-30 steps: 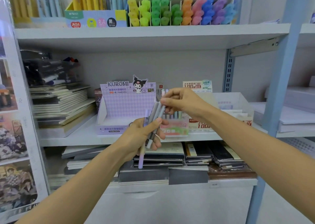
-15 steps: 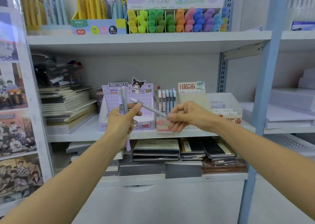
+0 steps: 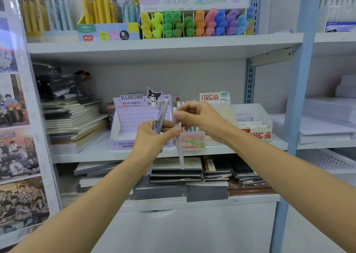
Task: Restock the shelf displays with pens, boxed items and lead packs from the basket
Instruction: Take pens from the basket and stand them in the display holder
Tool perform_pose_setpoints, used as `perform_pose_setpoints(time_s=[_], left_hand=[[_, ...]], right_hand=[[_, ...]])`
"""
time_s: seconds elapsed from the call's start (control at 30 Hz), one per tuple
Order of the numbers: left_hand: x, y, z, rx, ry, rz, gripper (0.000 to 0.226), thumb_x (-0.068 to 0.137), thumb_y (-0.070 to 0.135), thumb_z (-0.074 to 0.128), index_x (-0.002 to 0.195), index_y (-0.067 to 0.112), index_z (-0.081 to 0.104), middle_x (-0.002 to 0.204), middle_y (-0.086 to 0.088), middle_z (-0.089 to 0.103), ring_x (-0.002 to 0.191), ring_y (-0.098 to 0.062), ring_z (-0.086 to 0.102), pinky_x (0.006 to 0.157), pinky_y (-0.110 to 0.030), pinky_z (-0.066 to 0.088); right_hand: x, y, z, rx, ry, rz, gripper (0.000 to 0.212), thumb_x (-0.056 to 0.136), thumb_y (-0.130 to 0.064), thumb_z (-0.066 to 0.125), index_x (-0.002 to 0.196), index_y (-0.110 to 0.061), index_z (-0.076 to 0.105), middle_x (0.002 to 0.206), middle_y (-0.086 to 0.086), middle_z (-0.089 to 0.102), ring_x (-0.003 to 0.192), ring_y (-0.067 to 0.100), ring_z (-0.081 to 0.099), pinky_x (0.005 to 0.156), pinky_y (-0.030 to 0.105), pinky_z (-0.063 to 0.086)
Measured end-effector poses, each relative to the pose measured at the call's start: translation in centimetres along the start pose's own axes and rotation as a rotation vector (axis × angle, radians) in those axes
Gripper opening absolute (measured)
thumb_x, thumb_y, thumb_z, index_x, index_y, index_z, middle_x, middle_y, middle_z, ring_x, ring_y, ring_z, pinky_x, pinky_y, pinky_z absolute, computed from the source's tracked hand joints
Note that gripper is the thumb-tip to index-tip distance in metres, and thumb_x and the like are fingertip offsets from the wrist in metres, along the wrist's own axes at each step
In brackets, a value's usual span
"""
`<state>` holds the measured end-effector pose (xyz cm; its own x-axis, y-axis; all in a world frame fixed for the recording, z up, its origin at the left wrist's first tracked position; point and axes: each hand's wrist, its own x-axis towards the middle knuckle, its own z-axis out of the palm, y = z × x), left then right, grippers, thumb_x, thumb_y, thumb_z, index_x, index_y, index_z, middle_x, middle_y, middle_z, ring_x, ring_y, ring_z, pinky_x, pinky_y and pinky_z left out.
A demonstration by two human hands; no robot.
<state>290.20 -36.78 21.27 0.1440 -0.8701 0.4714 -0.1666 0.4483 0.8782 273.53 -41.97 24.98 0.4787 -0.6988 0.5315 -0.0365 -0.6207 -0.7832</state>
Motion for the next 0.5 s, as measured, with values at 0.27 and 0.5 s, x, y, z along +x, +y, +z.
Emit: perform_pose_setpoints(time_s=[0.27,0.5], left_hand=[[1.2,-0.4,-0.1,-0.132,-0.057,-0.230,0.016,0.091,0.026,0.066,0.095,0.011,0.062,0.062,0.004,0.059,0.038,-0.007,0.029,0.034,-0.017,0.023],[2.6,-1.9,-0.4,-0.206,-0.164,-0.410,0.015,0.095,0.020,0.037,0.090,0.014,0.050,0.054,0.008,0.042,0.037,-0.006,0.022,0.033,-0.018,0.017]], right_hand=[[1.3,-0.7,-2.9,0.015,0.208,-0.046,0.011,0.095,-0.012,0.057,0.100,-0.005,0.063,0.087,0.008,0.070,0.075,0.015,0.068,0.070,0.023,0.056],[4.2,0.7,-6.1,-0.227,0.516,-0.065,0.013,0.097,-0.009,0.055,0.104,0.001,0.058,0.092,0.018,0.071,0.076,0.023,0.069,0.067,0.028,0.058]])
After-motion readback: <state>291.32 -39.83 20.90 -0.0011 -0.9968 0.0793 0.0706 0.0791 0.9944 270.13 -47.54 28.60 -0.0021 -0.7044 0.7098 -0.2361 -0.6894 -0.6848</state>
